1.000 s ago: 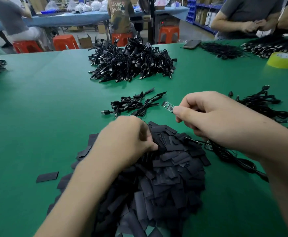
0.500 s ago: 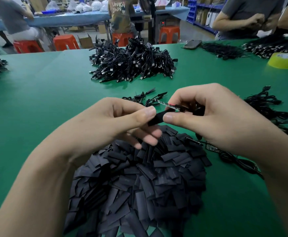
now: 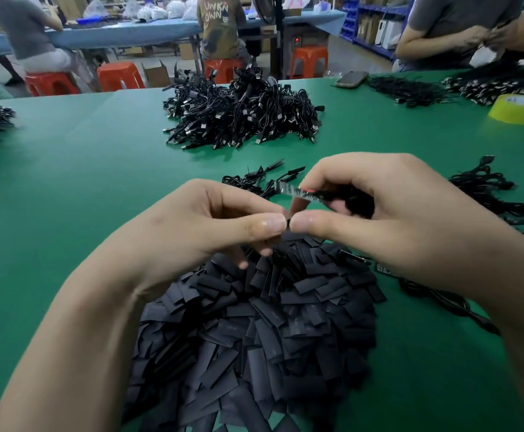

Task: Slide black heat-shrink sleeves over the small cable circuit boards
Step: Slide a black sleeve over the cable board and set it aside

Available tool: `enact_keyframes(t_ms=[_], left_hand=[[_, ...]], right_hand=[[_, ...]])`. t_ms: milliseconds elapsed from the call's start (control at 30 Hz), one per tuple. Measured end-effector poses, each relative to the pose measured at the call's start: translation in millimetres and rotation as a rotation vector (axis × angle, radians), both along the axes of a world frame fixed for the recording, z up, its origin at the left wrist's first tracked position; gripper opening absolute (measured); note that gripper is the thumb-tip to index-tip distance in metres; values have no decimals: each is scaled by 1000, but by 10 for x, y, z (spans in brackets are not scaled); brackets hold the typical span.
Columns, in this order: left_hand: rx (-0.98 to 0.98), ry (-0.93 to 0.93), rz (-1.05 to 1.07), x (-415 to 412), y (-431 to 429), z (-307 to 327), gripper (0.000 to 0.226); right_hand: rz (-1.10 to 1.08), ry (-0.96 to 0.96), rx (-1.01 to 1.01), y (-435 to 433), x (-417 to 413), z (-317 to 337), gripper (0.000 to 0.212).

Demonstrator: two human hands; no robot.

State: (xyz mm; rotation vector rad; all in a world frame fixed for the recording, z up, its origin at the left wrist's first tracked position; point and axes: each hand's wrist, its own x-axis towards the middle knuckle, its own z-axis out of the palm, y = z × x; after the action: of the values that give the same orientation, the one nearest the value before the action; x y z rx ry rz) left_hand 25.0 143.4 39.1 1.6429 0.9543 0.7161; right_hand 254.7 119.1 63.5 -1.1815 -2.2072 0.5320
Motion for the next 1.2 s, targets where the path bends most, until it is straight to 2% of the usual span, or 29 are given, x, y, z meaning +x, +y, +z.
enact_keyframes(t_ms=[100, 200, 300, 633, 800, 1200], left_hand=[[132, -17, 113, 15, 1, 18, 27], [394, 76, 237, 74, -13, 16, 25], [584, 137, 255, 134, -30, 16, 24], [637, 129, 234, 145, -30, 34, 21], [641, 125, 215, 153, -35, 40, 21], [719, 229, 213, 172, -46, 65, 23]], right_hand=[[-84, 85, -145, 25, 115, -6, 48], [-132, 70, -191, 52, 242, 16, 42], [-112, 14, -233, 56, 334, 43, 37], [-20, -35, -292, 20, 314, 69, 47], [-20, -50, -278, 22, 304, 72, 37], [-53, -82, -256, 27, 238, 60, 35]])
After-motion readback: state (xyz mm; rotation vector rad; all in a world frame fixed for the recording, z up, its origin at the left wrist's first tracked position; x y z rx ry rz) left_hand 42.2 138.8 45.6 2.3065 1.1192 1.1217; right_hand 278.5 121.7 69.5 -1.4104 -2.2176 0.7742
